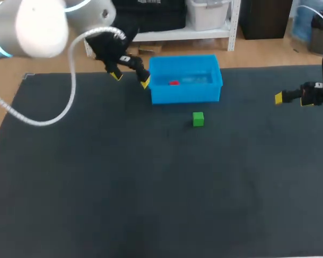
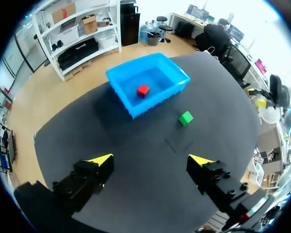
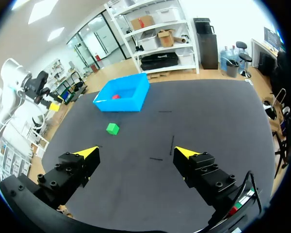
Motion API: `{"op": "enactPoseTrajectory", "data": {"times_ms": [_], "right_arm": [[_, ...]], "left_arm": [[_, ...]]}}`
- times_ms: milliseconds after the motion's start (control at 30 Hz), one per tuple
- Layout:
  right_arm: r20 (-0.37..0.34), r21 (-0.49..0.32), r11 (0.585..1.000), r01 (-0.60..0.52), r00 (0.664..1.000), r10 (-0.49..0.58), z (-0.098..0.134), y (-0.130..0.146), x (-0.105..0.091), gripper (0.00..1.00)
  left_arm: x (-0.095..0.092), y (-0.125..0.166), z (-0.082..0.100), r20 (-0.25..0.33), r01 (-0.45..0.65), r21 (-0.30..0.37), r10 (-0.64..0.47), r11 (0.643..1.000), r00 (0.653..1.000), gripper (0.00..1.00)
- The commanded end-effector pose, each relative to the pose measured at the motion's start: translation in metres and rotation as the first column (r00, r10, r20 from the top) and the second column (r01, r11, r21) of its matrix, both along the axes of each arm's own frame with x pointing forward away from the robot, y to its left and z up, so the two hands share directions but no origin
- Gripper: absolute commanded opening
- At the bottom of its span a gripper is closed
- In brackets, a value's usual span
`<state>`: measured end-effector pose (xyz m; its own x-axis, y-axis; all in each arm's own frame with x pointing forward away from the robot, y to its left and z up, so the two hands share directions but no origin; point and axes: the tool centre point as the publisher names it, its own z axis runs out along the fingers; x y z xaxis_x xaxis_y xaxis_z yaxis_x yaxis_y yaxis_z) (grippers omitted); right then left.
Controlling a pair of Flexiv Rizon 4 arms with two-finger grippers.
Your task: Use the left arm to pick the red cube and place it into the blue plastic box first, then use the right arm to grasp the green cube and put it into the same blue plastic box after the first action is fully finished.
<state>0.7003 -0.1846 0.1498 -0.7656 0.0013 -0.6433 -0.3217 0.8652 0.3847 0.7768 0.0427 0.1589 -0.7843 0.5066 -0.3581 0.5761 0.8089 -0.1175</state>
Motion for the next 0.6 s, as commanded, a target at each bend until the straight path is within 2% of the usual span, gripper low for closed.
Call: {"op": "enactPoseTrajectory", "data": {"times_ms": [33,267,300,367,433,600], "right_arm": [[0.000,-0.001,1.000,-0.001,1.000,0.001,0.000,0.000,0.000,1.00],[0.000,-0.001,1.000,-0.001,1.000,0.001,0.000,0.000,0.000,1.00],[0.000,-0.001,1.000,-0.001,1.000,0.001,0.000,0.000,0.000,1.00],[0.000,-0.001,1.000,-0.001,1.000,0.001,0.000,0.000,0.000,1.00],[0.000,-0.001,1.000,-0.001,1.000,0.001,0.000,0.000,0.000,1.00],[0.000,-0.001,1.000,-0.001,1.000,0.001,0.000,0.000,0.000,1.00]], "left_arm": [[-0.028,0.019,-0.008,0.372,0.013,-0.284,0.097,0.959,0.923,1.00],[-0.034,0.025,-0.011,0.367,0.036,-0.297,0.079,0.954,0.927,1.00],[-0.035,0.027,-0.012,0.356,0.041,-0.319,0.079,0.947,0.931,1.00],[-0.035,0.028,-0.012,0.353,0.047,-0.315,0.071,0.948,0.933,1.00],[-0.037,0.029,-0.013,0.348,0.071,-0.340,0.055,0.938,0.936,1.00],[-0.037,0.031,-0.014,0.340,0.104,-0.334,0.017,0.937,0.940,1.00]]}}
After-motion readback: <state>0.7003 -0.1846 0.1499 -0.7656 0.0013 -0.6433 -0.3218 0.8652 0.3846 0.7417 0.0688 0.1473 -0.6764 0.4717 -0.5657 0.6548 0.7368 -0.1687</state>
